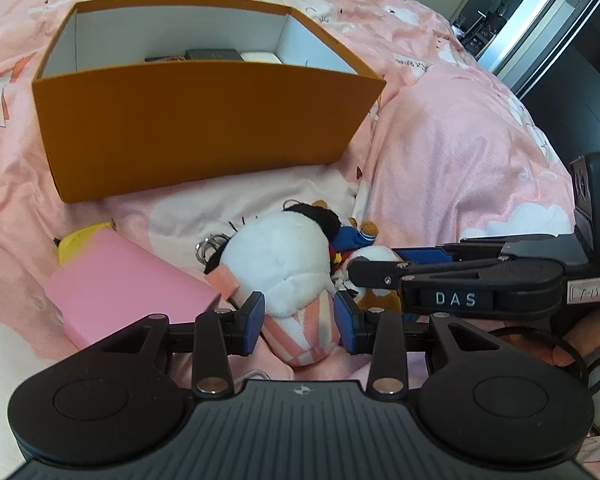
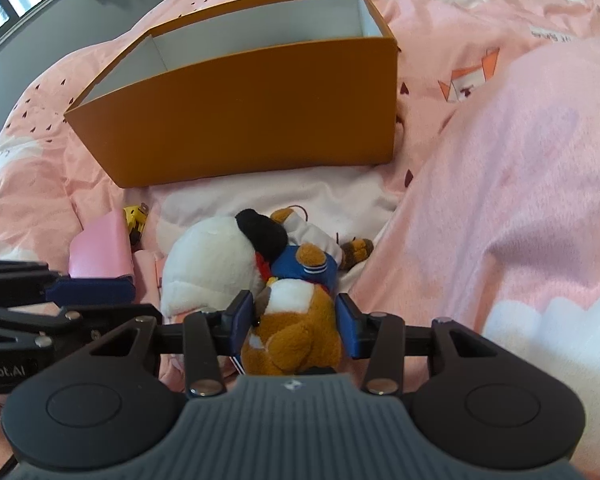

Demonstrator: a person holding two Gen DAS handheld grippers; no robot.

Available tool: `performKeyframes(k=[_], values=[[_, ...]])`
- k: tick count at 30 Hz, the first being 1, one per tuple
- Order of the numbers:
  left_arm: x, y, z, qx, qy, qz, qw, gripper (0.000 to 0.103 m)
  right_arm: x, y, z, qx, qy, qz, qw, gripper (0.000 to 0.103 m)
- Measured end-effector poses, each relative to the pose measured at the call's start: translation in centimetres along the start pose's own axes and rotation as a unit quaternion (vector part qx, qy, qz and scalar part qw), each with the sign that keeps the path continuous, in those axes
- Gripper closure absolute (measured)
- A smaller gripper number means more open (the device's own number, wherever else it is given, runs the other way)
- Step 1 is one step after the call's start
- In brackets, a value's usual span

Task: Organize objects
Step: 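Grasp the white plush with the left tool while the right holds the bear plush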

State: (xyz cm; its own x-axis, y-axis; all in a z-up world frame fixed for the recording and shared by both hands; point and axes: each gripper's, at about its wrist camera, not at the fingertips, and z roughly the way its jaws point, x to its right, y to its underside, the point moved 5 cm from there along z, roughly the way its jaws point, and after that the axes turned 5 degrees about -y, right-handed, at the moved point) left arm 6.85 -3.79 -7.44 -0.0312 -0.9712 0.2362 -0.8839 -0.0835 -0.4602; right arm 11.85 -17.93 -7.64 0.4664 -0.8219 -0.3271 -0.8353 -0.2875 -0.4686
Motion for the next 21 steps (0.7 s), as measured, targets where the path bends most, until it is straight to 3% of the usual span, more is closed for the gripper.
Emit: performKeyframes(k=[6, 12, 16, 21], values=[[0.9, -0.3, 0.8, -0.003, -0.014, 0.004, 0.9999, 0.057, 1.1, 0.2, -0.2, -0.007, -0.019, 0.028, 0.999, 0.056], [2.7, -1.3, 1.9, -0.007, -0.054, 0.051, 0.9972, 0.054, 2.7, 0.5, -1.1, 0.014, -0.040, 0.080, 0.996, 0.059], [4.2, -1.3, 3.2, -0.021, -0.106, 0.103, 0.9888, 0.049, 3.6, 0.6, -1.2, 0.016, -0.055, 0.106, 0.993, 0.060], [5.9, -0.8, 4.9, -0.047, -0.152, 0.172, 0.9721, 0.032, 4.4, 0.6, -0.9, 0.015, -0.072, 0.128, 0.989, 0.059]])
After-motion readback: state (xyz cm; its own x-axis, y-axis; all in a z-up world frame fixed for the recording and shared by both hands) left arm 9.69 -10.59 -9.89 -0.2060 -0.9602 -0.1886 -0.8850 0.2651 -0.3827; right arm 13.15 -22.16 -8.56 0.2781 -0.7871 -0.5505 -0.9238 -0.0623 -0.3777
